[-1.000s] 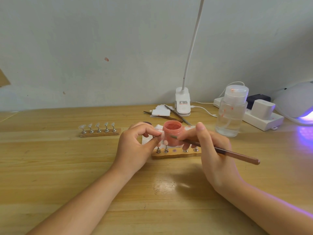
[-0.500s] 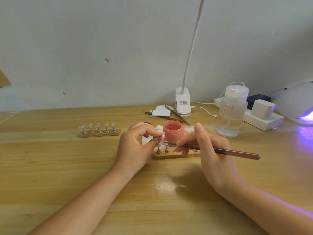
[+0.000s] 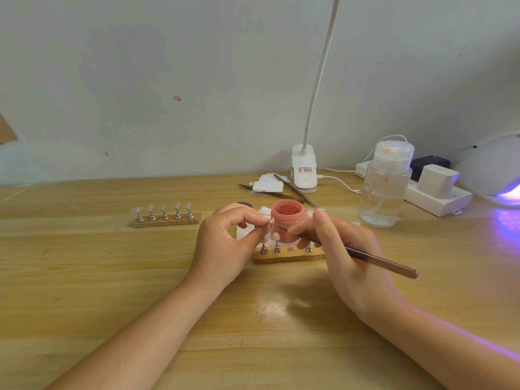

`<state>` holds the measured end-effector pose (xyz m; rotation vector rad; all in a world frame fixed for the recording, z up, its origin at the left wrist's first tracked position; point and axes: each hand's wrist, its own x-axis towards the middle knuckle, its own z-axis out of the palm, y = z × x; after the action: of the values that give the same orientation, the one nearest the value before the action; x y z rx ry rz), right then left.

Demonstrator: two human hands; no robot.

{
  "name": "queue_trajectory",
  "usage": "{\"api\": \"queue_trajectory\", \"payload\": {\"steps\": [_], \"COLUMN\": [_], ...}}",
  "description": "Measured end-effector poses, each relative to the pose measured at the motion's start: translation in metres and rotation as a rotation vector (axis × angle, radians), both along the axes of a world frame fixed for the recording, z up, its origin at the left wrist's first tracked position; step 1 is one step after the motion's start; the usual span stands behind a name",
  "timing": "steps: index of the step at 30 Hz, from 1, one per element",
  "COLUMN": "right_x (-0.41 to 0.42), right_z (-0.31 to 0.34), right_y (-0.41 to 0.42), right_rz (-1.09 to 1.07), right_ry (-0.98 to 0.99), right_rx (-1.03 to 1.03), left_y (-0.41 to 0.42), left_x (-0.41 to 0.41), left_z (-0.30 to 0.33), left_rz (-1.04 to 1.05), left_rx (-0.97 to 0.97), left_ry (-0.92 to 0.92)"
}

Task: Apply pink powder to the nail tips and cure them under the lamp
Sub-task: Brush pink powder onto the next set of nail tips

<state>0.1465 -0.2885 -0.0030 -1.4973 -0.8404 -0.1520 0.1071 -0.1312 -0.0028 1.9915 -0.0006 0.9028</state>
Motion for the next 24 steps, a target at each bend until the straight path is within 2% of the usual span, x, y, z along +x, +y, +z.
{"api": "queue_trajectory", "payload": {"steps": [5, 10, 16, 24], "right_x": [-0.0014, -0.0029, -0.0004, 0.0028], "right_z": [0.0004, 0.0009, 0.0021, -0.0013], "right_y": [-0.0008, -0.0018, -0.0033, 0.0003], "right_rz": [0.006, 0.025, -0.047, -0.091], "right_ry": [-0.017, -0.014, -0.110, -0.207], "right_rx": [0.040, -0.052, 0.057, -0.068], "left_y": [0.0001, 0.0005, -0.0011, 0.0002], "left_x": [0.0002, 0.0011, -0.0012, -0.0004], "left_z": [-0.0002, -0.0015, 0.0018, 0.0012], "left_rz": [0.014, 0.028, 0.000, -0.033], "left_rx": [-0.004, 0.006, 0.015, 0.027], "left_ry": [-0.002, 0.029, 0.013, -0.006]}}
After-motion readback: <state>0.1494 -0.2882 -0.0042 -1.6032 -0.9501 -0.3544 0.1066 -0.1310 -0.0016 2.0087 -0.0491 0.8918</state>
